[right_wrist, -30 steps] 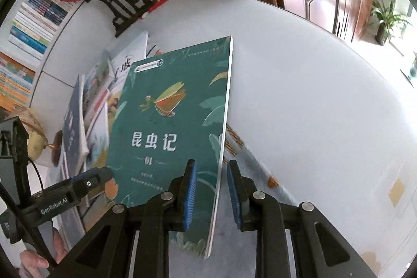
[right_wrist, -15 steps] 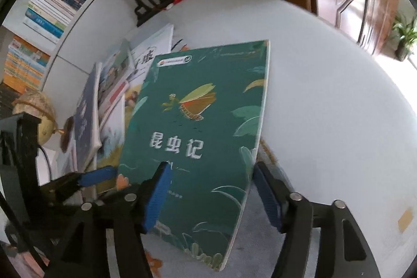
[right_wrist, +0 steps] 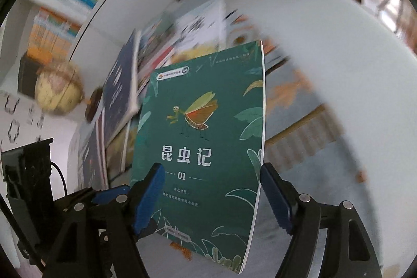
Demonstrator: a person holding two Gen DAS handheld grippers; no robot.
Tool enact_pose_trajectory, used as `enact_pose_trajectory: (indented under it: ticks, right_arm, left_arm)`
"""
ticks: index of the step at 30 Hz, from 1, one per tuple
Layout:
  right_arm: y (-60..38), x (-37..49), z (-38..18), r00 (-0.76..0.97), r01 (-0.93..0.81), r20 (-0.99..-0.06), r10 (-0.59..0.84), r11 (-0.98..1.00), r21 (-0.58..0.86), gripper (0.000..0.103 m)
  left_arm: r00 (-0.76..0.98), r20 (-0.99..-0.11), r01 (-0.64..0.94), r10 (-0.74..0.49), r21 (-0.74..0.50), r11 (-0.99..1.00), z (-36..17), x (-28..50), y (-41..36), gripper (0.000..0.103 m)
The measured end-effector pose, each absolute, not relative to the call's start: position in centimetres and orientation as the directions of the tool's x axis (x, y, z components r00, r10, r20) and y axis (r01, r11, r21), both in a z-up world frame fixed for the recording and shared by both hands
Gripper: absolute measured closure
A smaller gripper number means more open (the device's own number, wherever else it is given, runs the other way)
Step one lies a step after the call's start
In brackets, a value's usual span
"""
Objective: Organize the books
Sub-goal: 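Open the right tool, move it to the teal bird-cover book and grip it, then carry the green mantis-cover book with the right tool and stand it on the stack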
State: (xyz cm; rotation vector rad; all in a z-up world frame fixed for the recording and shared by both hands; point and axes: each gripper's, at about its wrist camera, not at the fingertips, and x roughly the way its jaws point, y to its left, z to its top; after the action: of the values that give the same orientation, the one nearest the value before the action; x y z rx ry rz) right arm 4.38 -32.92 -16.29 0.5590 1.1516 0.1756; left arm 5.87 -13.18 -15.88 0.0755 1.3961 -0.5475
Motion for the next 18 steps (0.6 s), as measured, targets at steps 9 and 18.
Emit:
enact_pose_trajectory:
  ticks: [9, 18]
  right_arm:
    - [-28.8, 3.9, -17.8, 0.296, 0.020, -0.753, 0.588, 0.784, 0.621, 0.028]
    - [-30.4, 3.4, -17.7, 0.401, 0.054, -0.721, 0.565, 0.772, 0.634, 0.028]
  left_arm:
    - [0.033, -0.922, 0.249, -0.385, -0.366, 0.897, -17.0, 3.6, -7.0, 0.020]
    - [0.115, -0.927, 0.255, -0.356, -0.319, 0.913, -17.5, 7.7, -6.8, 0.020]
